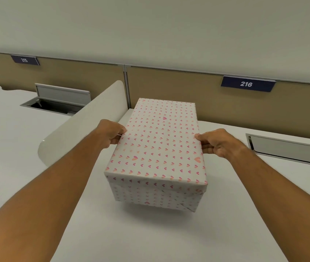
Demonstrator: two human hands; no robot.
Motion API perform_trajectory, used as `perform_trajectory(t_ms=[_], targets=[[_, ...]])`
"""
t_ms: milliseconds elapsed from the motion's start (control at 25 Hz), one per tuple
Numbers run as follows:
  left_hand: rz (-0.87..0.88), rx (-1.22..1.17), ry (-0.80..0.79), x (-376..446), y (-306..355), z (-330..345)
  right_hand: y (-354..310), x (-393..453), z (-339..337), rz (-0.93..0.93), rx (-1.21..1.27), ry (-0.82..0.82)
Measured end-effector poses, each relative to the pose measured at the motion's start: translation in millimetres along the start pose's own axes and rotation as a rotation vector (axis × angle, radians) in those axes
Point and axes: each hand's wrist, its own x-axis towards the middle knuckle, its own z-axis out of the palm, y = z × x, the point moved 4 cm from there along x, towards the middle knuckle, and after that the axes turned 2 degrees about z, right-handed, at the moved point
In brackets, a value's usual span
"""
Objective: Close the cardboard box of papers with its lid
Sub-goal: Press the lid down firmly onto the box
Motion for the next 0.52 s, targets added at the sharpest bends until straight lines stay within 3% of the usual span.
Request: perform_trajectory(t_ms=[240, 520], targets=[[0.016, 0.037, 0.005, 82.8, 3.9, -41.7, -20.3, 40.6, 72.4, 0.021, 0.024, 0.038], [0.048, 0.082, 0.067, 137.6, 5.0, -55.1, -30.6, 72.8, 107.6, 0.009, 0.048, 0.07]])
